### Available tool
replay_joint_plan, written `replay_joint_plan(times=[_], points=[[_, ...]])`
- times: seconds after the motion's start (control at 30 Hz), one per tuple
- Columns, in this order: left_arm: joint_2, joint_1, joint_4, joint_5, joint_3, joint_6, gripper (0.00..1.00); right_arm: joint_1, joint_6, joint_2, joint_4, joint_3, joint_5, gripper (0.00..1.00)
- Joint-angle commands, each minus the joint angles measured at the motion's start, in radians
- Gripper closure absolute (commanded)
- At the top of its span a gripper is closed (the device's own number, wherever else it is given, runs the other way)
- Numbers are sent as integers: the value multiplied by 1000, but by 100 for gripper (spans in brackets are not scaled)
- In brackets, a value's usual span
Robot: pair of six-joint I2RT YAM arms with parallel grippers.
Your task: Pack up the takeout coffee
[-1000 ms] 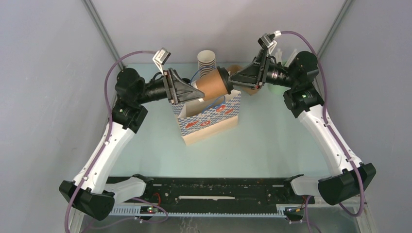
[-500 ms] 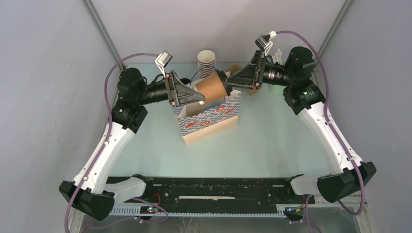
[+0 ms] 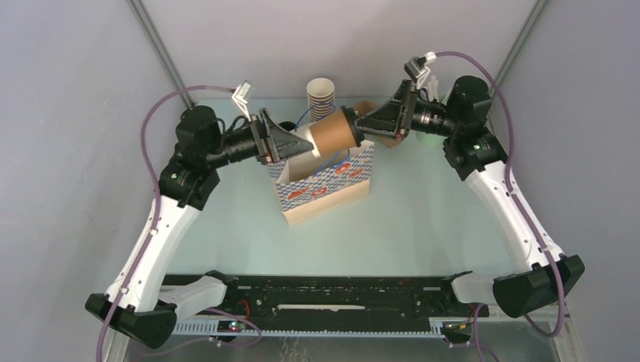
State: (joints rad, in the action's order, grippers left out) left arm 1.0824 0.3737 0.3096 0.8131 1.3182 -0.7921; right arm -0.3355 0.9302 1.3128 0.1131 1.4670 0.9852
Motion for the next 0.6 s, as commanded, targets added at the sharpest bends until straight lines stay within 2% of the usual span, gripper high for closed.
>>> replay_joint_plan(times=[0.0, 0.03, 0.1, 0.17, 0.27, 0.47, 0.57], points=[[-53, -44, 409, -510, 156, 90, 11, 82, -31, -107, 23, -13, -100, 35], [-56, -45, 508, -644, 191, 77, 8, 102, -68, -127, 61, -13, -138, 35], [-38, -45, 669, -783, 248, 75, 14, 133, -141, -166, 132, -13, -219, 36], [1, -45, 757, -835, 283, 87, 19, 149, -213, -199, 194, -11, -300, 37], [100, -35, 844, -848, 343, 63, 33, 151, -305, -240, 253, -13, -388, 40], [251, 119, 892, -1037, 437, 73, 27, 151, -389, -274, 324, -13, -459, 41], [327, 170, 936, -1081, 477, 81, 28, 151, -408, -280, 343, -11, -455, 41]])
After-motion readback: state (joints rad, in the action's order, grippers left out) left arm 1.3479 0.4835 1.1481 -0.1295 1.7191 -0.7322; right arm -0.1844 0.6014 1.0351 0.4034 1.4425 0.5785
